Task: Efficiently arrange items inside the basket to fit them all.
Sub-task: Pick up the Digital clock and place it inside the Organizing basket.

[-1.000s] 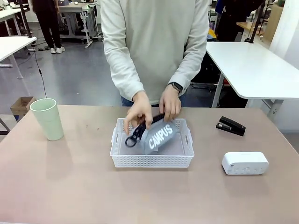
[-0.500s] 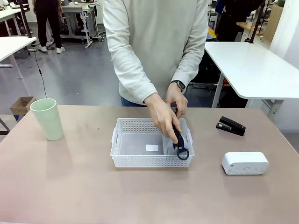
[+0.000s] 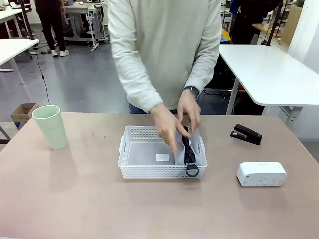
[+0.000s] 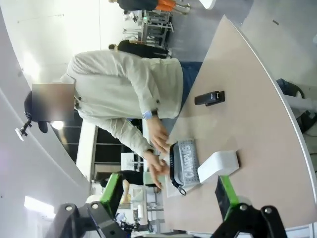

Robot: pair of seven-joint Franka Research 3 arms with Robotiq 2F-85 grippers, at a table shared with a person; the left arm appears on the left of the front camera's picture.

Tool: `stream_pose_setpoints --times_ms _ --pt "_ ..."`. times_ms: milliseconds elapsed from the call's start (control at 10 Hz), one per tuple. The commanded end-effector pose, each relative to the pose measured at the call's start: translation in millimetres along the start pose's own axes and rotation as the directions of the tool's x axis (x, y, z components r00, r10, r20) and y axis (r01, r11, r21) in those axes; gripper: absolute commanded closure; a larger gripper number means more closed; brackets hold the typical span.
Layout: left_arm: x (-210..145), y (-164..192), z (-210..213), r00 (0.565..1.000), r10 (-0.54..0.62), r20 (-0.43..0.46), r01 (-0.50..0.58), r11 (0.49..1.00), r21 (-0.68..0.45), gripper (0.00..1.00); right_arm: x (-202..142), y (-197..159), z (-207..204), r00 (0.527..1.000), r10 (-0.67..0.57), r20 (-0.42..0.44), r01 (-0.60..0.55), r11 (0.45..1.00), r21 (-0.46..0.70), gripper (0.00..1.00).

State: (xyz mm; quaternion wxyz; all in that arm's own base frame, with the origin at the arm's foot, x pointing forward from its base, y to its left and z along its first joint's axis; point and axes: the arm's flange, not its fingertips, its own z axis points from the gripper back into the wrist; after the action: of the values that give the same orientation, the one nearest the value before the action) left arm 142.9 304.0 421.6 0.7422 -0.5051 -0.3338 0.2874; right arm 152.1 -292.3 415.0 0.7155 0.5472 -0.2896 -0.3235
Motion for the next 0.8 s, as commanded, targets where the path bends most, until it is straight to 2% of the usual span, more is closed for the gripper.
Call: stream_pose_setpoints --times_ms 0,100,200,300,500,700 --pt "-3 -1 1 1.000 -0.020 0.005 0.020 1.000 -0.014 0.00 -17 46 -41 0.980 0.152 -0.126 -0.169 0.975 -0.146 0.00" --pt "-3 -1 1 1.000 -0.020 0.005 0.020 1.000 -0.014 0.00 -28 71 -81 0.940 0.209 -0.270 -0.269 0.940 -0.210 0.00" --pt "-3 -1 1 1.000 -0.020 0.005 0.020 1.000 -0.014 0.00 -40 91 -118 0.875 0.253 -0.413 -0.375 0.893 -0.247 0.00" --pt "-3 -1 1 1.000 -0.020 0.005 0.020 1.000 -0.014 0.00 -56 109 -154 0.817 0.280 -0.504 -0.470 0.829 -0.302 0.00" --pt "-3 -1 1 1.000 -0.020 0.005 0.020 1.000 -0.014 0.00 -108 133 -225 0.692 0.296 -0.658 -0.644 0.666 -0.377 0.00" --pt "-3 -1 1 1.000 -0.020 0.005 0.020 1.000 -0.014 0.00 -171 133 -281 0.600 0.280 -0.749 -0.766 0.472 -0.437 0.00"
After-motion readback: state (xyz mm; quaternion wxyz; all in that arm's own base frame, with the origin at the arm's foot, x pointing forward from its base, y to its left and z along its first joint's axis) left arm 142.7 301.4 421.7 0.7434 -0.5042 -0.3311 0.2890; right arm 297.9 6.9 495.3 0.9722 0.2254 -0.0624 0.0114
